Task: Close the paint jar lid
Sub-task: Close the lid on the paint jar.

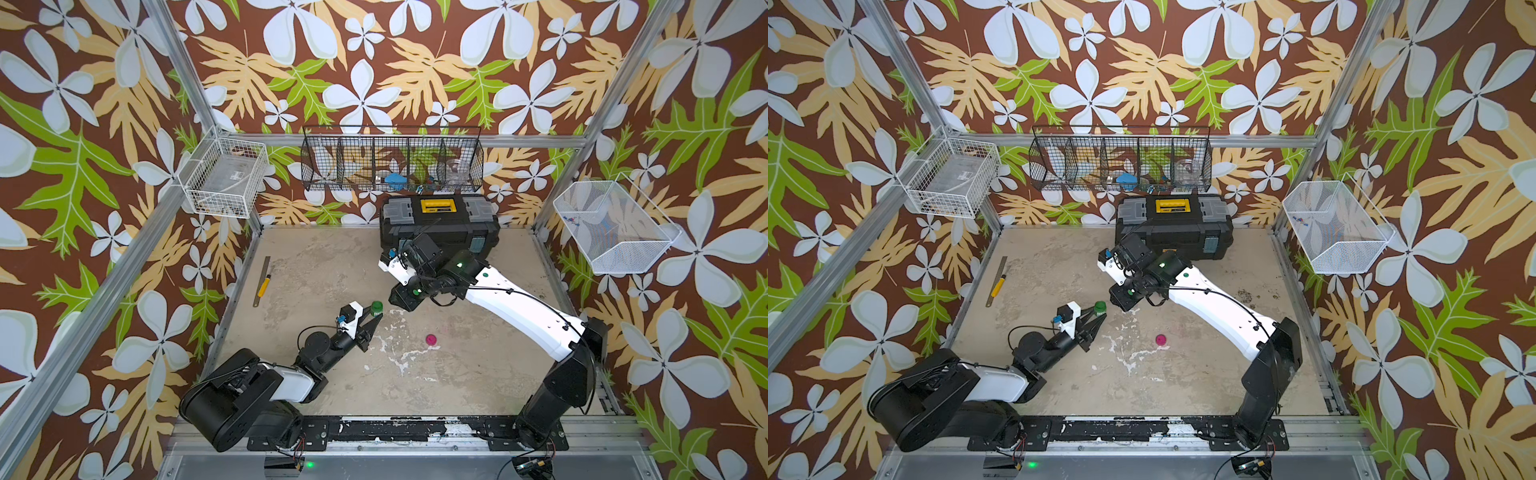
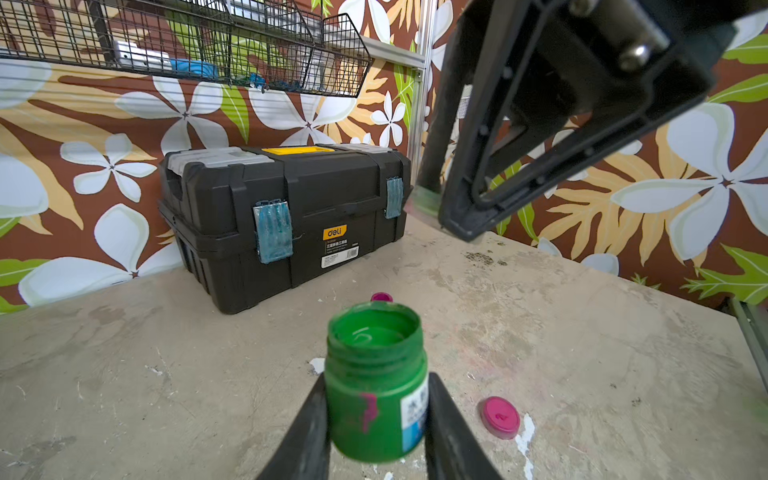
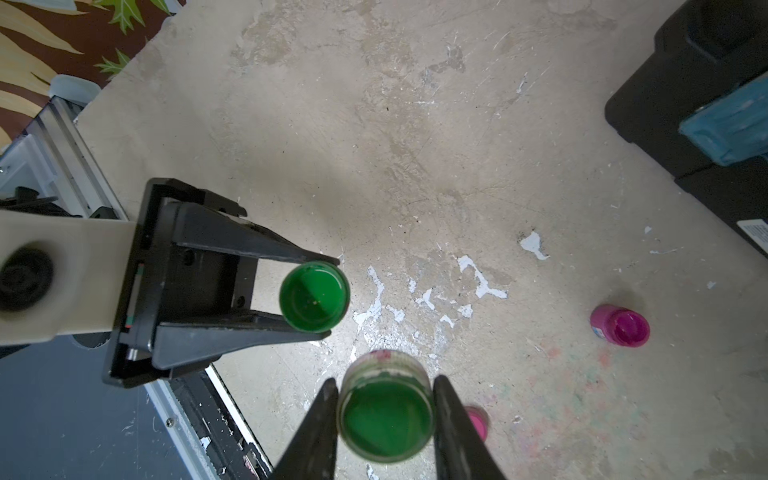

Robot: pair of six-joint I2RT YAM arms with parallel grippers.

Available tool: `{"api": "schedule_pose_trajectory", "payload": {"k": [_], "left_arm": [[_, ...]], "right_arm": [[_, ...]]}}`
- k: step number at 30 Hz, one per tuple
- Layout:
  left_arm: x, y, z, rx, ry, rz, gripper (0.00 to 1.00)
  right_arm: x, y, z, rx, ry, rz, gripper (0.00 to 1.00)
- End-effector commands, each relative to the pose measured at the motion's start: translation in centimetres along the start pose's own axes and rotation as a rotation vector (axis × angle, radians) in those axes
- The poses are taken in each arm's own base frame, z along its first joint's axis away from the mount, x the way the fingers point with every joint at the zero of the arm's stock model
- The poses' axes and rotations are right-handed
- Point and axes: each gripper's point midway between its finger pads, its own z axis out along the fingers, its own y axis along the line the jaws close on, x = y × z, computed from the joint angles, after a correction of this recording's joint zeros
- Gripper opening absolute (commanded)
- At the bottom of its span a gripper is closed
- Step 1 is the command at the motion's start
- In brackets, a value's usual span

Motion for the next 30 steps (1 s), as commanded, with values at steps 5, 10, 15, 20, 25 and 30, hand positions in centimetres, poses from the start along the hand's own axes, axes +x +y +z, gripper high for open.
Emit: {"api": "schedule_pose_trajectory", "payload": {"k": [5, 10, 15, 20, 25, 30], "left_arm": [[-1.1, -1.2, 0.3, 0.059, -0.043, -0.032, 0.13], [-1.1, -1.8, 0.3, 0.084, -0.043, -0.016, 0.13], [-1.0, -2.2, 0.4, 0.102, -0.04, 0.004, 0.13], [-0.8, -2.3, 0.5, 0.106, -0.028, 0.023, 0.12], [-0.7, -2.5, 0.6, 0.115, -0.024, 0.033, 0.12], [-0.6, -2.5, 0.6, 0.114, -0.016, 0.044, 0.12]], "right_arm": [[0.2, 1.3, 0.3, -0.075, 0.025, -0.013, 0.3], [0.2, 1.5, 0.9, -0.085, 0.042, -0.011, 0.3], [0.3, 2.0, 1.1, -0.097, 0.05, -0.021, 0.3], [0.4, 2.3, 1.0, -0.104, 0.052, -0.024, 0.3], [0.7, 2.8, 1.3, -0.119, 0.071, -0.032, 0.31], [1.1, 3.1, 1.5, -0.125, 0.088, -0.039, 0.31]]}}
